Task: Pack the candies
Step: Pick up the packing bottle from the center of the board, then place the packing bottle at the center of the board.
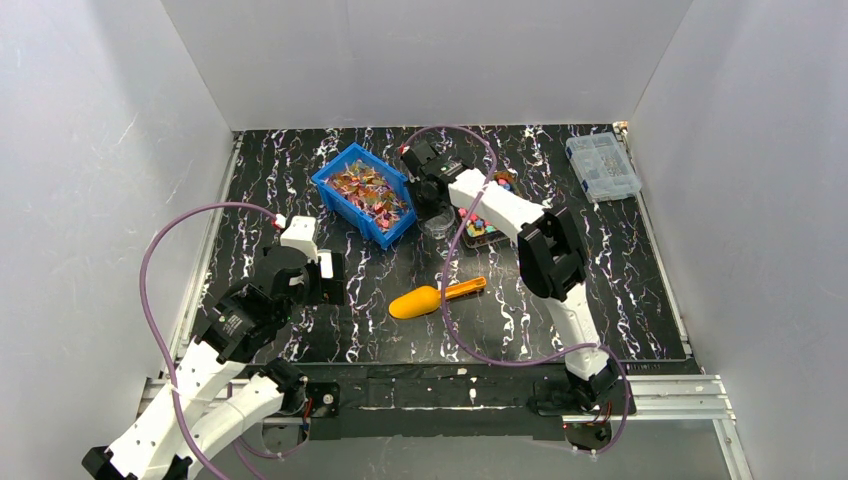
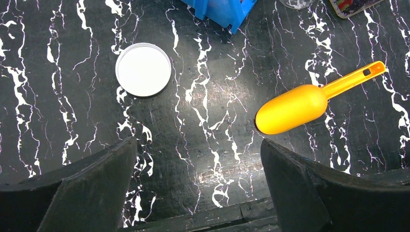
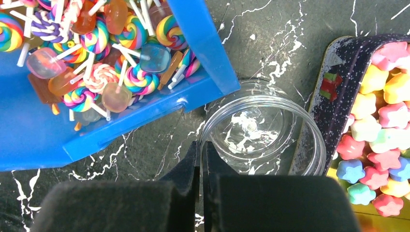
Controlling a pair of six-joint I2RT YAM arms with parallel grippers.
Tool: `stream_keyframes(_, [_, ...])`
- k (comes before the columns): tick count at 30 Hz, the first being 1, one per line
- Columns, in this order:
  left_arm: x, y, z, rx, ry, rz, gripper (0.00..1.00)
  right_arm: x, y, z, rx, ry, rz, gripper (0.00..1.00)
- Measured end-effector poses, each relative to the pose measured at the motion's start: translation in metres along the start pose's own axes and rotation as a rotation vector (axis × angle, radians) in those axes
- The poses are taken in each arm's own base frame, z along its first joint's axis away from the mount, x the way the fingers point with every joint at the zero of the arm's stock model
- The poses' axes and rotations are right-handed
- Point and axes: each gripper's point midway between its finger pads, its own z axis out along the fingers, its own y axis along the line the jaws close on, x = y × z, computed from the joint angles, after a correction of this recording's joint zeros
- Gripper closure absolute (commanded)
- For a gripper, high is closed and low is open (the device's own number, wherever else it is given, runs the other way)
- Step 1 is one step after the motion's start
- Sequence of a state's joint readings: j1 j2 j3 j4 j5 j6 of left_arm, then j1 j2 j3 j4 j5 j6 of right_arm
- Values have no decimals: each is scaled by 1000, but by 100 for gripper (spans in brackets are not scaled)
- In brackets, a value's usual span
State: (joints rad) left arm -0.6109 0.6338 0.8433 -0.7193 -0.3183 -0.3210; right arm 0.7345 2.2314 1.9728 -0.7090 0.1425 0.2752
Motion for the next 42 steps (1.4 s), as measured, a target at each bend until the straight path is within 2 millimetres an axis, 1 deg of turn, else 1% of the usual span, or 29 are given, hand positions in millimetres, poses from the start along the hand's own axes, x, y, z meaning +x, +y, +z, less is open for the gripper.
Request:
stream_keyframes(3, [0, 0, 0, 0, -1, 0, 1, 0, 3, -7, -5, -6, -5, 99])
stream_keyframes(6, [0, 1, 0, -3, -2, 0, 1, -1, 11, -25, -20, -26, -16, 99])
stream_keyframes(8, [0, 1, 0, -4, -4, -1, 1, -2, 18, -42, -34, -47, -28, 99])
stream_keyframes(11, [-1, 2, -1, -5, -9, -3, 1, -2, 29, -74, -61, -92, -46, 99])
stream_keyframes(14, [-2, 2, -2, -4, -14, -5, 1, 3, 37, -104, -86, -127, -59, 99])
stream_keyframes(16, [-2, 2, -3, -3, -15, -5, 1, 12, 41, -121, -100, -138, -69, 99])
stream_keyframes(19, [-1, 3, -4, -3, -16, -6, 1, 27, 47, -135, -114, -134, -86, 99])
stream_keyframes(22, [-1, 4, -4, -10, -19, -8, 1, 44, 54, -139, -119, -116, -104, 99])
stream_keyframes(24, [-1, 6, -5, -20, -18, -8, 1, 58, 62, -141, -126, -100, -120, 99])
stream_keyframes(27, [0, 9, -6, -33, -21, -12, 1, 84, 78, -149, -143, -78, -158, 99])
stream_keyframes(30, [0, 10, -7, -36, -23, -17, 1, 111, 94, -164, -174, -67, -194, 99])
stream_keyframes(33, [0, 10, -8, -36, -22, -19, 1, 135, 103, -180, -195, -61, -218, 99])
stream_keyframes(38, [0, 10, -7, -36, -22, -20, 1, 171, 110, -194, -209, -43, -237, 99])
stream_keyframes(42, [0, 10, -7, -36, -22, -23, 1, 198, 115, -194, -216, -7, -254, 99])
